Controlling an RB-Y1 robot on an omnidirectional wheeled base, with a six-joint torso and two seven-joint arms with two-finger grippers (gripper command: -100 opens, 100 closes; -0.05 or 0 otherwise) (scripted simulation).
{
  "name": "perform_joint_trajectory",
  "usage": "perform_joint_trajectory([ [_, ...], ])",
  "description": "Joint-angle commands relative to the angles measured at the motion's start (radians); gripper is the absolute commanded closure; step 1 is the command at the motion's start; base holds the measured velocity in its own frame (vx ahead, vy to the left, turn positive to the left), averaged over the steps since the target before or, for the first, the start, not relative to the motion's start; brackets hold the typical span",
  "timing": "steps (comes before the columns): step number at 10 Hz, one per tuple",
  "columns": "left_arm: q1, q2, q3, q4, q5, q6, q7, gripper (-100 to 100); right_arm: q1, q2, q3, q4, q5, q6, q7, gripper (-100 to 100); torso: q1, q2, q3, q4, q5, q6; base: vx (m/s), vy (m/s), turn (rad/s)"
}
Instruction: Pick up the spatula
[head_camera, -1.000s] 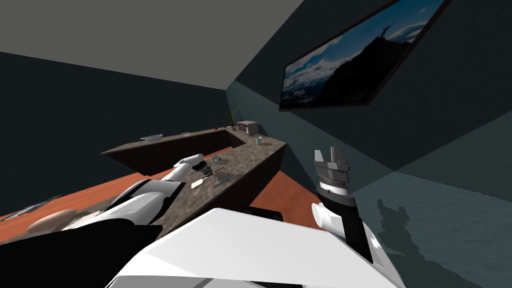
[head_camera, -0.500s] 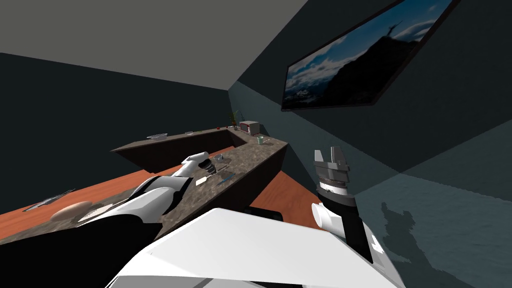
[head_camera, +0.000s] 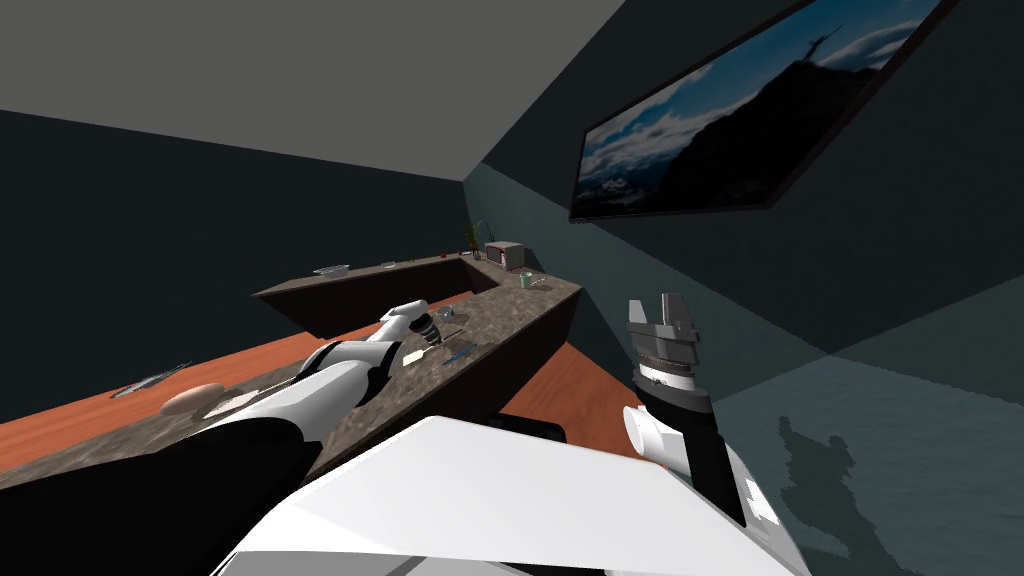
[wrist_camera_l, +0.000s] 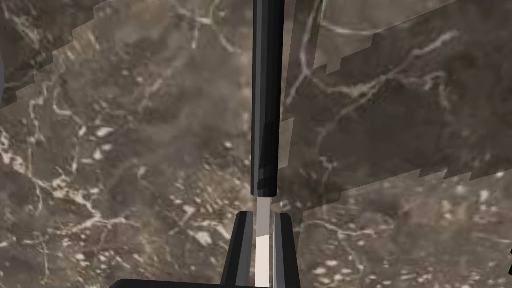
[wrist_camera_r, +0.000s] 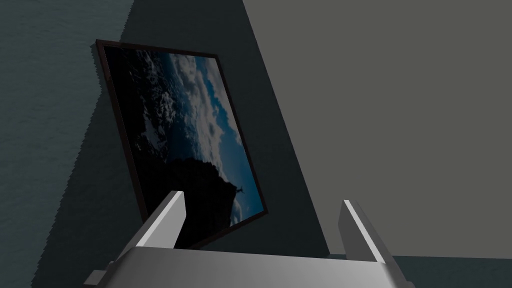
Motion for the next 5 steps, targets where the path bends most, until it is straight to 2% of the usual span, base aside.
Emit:
perform_joint_trajectory([
  [1, -0.05, -0.045, 0.021, 0.014, -0.05, 0.028, 0.001, 100, 0.0, 0.0, 0.0, 0.0, 0.0, 0.0, 0.0, 0, 0.0, 0.0, 0.0, 0.0, 0.0, 0.0, -0.04, 0.032, 0.114],
  [2, -0.069, -0.045, 0.021, 0.014, -0.078, 0.028, 0.001, 100, 0.0, 0.0, 0.0, 0.0, 0.0, 0.0, 0.0, 0, 0.0, 0.001, 0.001, 0.001, 0.0, 0.0, -0.025, 0.019, 0.018],
  [3, -0.069, -0.045, 0.021, 0.014, -0.106, 0.028, 0.001, 100, 0.0, 0.0, 0.0, 0.0, 0.0, 0.0, 0.0, 0, -0.001, 0.0, 0.0, 0.001, -0.001, 0.001, -0.005, 0.008, -0.024],
  [4, -0.127, -0.091, 0.069, 0.073, -0.139, 0.063, -0.013, 100, 0.0, 0.0, 0.0, 0.0, 0.0, 0.0, 0.0, 0, -0.001, -0.001, 0.0, 0.0, -0.001, 0.0, -0.038, 0.039, 0.202],
  [5, -0.164, -0.112, 0.069, 0.084, -0.174, 0.061, -0.013, 100, 0.0, 0.0, 0.0, 0.0, 0.0, 0.0, 0.0, 0, 0.0, 0.0, 0.0, 0.0, -0.001, 0.0, -0.042, 0.038, 0.093],
])
